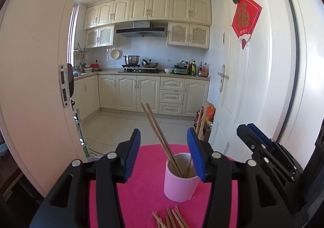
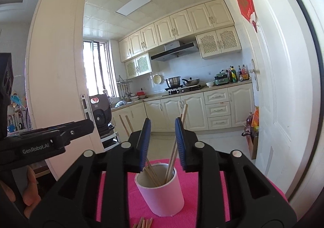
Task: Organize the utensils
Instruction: 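Open the right tool and pull it back from the cup, then lower the right tool to the pile and grasp a third chopstick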
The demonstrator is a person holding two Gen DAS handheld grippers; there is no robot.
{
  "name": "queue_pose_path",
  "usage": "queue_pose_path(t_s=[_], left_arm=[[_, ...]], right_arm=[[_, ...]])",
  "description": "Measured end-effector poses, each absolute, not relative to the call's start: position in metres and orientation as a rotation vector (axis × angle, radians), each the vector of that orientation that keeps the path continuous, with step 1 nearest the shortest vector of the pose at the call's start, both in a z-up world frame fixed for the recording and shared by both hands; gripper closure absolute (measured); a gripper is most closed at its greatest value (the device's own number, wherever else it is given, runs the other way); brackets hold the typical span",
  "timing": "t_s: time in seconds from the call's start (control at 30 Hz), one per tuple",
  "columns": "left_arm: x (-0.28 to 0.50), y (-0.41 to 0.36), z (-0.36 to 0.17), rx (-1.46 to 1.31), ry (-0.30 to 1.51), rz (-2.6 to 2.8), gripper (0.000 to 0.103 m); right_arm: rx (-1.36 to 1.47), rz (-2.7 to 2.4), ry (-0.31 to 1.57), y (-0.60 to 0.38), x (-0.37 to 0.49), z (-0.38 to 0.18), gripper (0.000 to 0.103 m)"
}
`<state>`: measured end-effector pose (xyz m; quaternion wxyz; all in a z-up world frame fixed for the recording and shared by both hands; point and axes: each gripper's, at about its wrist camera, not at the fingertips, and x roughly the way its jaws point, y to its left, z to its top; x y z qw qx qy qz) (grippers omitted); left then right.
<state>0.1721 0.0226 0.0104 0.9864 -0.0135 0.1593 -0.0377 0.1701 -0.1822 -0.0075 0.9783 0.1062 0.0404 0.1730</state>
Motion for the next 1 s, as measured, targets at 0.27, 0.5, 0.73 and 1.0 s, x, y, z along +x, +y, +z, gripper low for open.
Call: queue_pose_path(t_s=[0.27,0.5,0.73,1.0], left_arm=[[0.146,0.049,-0.012,-0.094,0.464,-0.095,0.049],[0.151,0.063,-0.072,-0.130,0.763,-0.104,0.049],[0.157,0.068,-0.137,-0.150,1.052,-0.118,0.049],[0.157,0.062,-0.160,-0.113,1.129,-0.112,0.049]], right_arm=[[0.083,0.342,0.291,-0.172,0.148,-0.023,0.074],[-0.030,0.427,0.643,-0.144,0.154,-0.070,0.074],[-0.084,0.480,0.920,-0.120,0.165,-0.121,0.074],[-0.117,0.465,0.997,-0.117,0.172,-0.140,0.074]])
